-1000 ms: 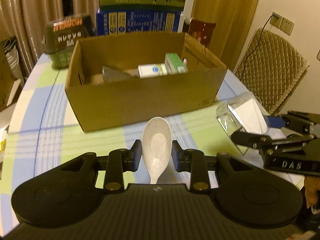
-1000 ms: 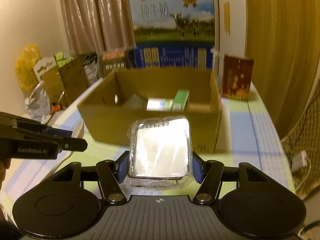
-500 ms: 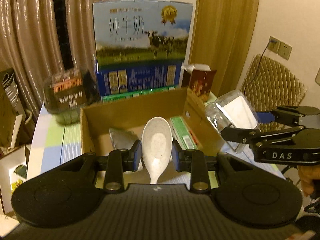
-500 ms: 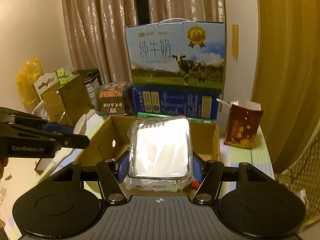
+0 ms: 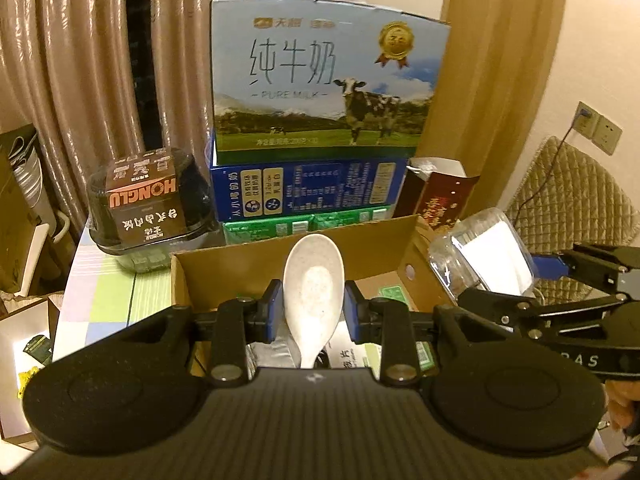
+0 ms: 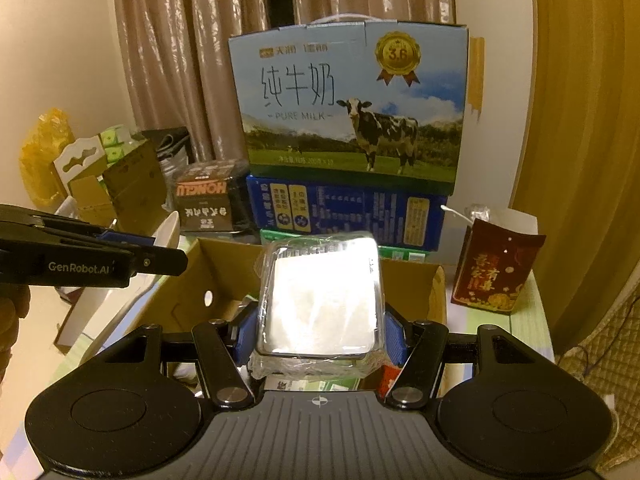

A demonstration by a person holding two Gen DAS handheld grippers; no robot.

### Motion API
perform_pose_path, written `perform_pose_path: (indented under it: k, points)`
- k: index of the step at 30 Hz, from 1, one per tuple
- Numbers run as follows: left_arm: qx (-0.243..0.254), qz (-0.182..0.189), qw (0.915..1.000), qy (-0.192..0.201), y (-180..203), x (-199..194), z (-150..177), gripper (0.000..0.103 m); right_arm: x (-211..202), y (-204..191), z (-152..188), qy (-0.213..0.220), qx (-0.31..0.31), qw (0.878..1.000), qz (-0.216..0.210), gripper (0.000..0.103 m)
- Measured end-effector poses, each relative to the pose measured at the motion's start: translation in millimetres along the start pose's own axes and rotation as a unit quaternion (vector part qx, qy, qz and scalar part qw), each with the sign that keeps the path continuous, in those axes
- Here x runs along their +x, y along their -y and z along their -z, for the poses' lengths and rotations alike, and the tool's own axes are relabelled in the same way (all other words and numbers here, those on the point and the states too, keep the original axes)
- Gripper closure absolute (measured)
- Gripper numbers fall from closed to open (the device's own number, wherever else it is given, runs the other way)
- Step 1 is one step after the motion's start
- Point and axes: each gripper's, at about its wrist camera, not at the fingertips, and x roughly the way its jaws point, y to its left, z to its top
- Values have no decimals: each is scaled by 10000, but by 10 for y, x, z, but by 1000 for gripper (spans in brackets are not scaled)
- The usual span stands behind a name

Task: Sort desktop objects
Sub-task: 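Carry the clear case and white spoon over the cardboard box with both tools, then open both tools to drop the case and spoon into the cardboard box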

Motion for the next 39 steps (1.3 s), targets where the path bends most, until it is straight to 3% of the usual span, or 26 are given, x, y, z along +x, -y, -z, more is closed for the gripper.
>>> perform_pose_path:
  k: [27, 29, 34, 39]
  points:
    - [-152, 33, 9998, -97, -311, 713, 28, 76, 599, 15, 21, -235, 23, 9997, 17, 44]
    - [-176, -8, 9998, -86, -341, 724, 40, 64, 617, 14, 33, -245, 22, 9997, 20, 44]
    - [-37, -104, 9998, -134, -381, 701, 111, 61, 668, -21, 51, -287, 31, 9996, -23, 44]
    - [97, -187, 9996, -186, -412, 651, 195, 48, 704, -92, 46, -285, 53, 9995, -98, 44]
